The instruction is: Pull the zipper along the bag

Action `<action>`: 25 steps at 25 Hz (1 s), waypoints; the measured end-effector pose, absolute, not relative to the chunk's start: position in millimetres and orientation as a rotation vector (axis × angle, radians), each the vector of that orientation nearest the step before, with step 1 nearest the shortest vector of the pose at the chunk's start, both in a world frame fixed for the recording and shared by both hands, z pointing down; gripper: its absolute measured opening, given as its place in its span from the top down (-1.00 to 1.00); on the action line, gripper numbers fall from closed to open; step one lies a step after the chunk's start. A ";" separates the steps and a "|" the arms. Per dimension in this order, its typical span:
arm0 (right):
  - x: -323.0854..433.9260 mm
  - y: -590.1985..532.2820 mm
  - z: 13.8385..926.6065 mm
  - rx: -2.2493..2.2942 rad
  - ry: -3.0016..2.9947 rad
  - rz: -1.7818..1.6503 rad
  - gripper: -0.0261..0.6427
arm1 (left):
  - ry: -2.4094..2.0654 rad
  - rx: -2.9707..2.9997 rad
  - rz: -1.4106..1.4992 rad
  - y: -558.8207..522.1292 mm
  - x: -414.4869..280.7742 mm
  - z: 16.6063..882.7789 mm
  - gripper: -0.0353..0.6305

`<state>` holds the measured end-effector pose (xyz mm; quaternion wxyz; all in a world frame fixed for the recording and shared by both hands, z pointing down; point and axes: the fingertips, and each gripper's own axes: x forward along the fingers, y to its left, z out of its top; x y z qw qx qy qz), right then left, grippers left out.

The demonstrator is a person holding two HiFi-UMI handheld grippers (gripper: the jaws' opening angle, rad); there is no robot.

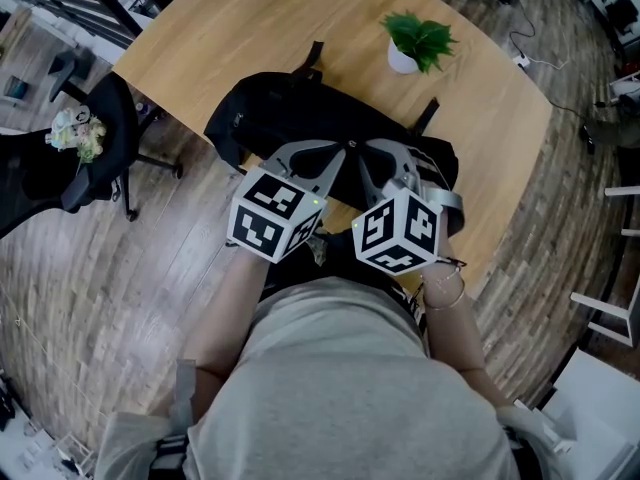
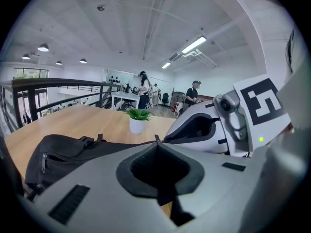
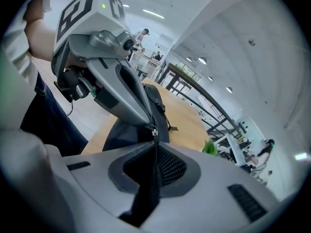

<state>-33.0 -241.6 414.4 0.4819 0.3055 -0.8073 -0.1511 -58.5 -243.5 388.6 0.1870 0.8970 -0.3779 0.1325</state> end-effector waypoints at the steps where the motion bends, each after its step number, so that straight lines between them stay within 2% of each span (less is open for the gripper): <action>1: -33.2 -241.9 414.4 0.748 -1.969 -0.365 0.82 | -1.067 2.526 0.373 -244.0 -59.7 389.2 0.84; 10: -29.0 -244.9 412.6 0.803 -1.981 -0.311 0.83 | -1.132 2.504 0.402 -251.6 -90.1 395.7 0.84; 25: -21.8 -257.3 410.7 0.899 -1.972 -0.231 0.83 | -1.378 2.398 0.468 -271.0 -185.5 402.1 0.84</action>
